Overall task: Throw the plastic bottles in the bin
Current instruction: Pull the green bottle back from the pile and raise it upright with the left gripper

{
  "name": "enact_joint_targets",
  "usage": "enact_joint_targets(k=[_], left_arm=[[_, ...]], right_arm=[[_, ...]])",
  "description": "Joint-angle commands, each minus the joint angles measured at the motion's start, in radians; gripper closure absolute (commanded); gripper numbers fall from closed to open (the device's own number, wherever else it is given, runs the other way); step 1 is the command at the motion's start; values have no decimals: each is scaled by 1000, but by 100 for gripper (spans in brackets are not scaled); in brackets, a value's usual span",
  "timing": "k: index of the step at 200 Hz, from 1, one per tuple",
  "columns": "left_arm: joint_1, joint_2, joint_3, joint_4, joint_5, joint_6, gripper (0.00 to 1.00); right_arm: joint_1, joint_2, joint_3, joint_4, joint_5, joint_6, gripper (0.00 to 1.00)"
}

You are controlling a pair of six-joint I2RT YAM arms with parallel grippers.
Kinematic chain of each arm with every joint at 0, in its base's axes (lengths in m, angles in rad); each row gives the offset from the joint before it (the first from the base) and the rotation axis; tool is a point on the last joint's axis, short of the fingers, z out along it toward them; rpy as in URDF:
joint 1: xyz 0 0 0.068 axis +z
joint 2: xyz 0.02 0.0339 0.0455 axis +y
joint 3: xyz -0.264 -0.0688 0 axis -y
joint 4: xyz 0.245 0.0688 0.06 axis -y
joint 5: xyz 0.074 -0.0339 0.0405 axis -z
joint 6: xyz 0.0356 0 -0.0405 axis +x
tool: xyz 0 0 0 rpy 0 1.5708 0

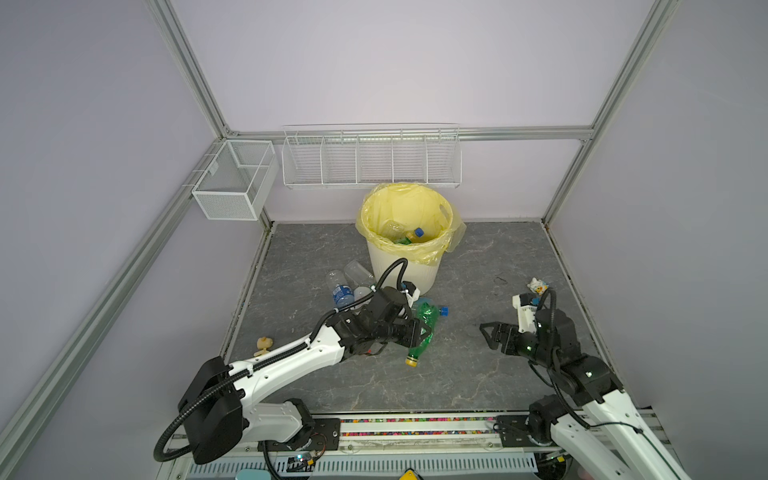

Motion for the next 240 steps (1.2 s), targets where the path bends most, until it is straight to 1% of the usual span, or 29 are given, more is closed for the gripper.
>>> enact_joint_targets(k=[1, 34, 59, 106, 118, 148, 188, 201, 240], left_arm=[[-4, -23, 14, 13, 11, -24, 54], [-4, -61, 13, 11, 17, -27, 54], [-4, -91, 10, -10, 0, -16, 55], [-4, -151, -7, -29, -26, -1, 55], [-4, -170, -26, -12, -43, -10, 55], [-2, -205, -35, -46, -88, -10, 55], [-2, -259, -61, -35, -128, -19, 55], [-2, -278, -70, -39, -151, -16, 54], [5, -321, -48, -123, -220, -8, 54]], right_arm=[[1, 13, 16, -16, 17, -2, 12], [2, 48, 36, -5, 20, 6, 12], [1, 88, 54, 13, 5, 11, 12], [5, 131, 56, 25, 16, 20, 12], [5, 133, 51, 36, 19, 21, 12], [5, 153, 77, 27, 62, -1, 12], [5, 224, 99, 65, 37, 0, 12], [5, 251, 108, 74, 23, -16, 12], [5, 297, 140, 67, 21, -46, 12]])
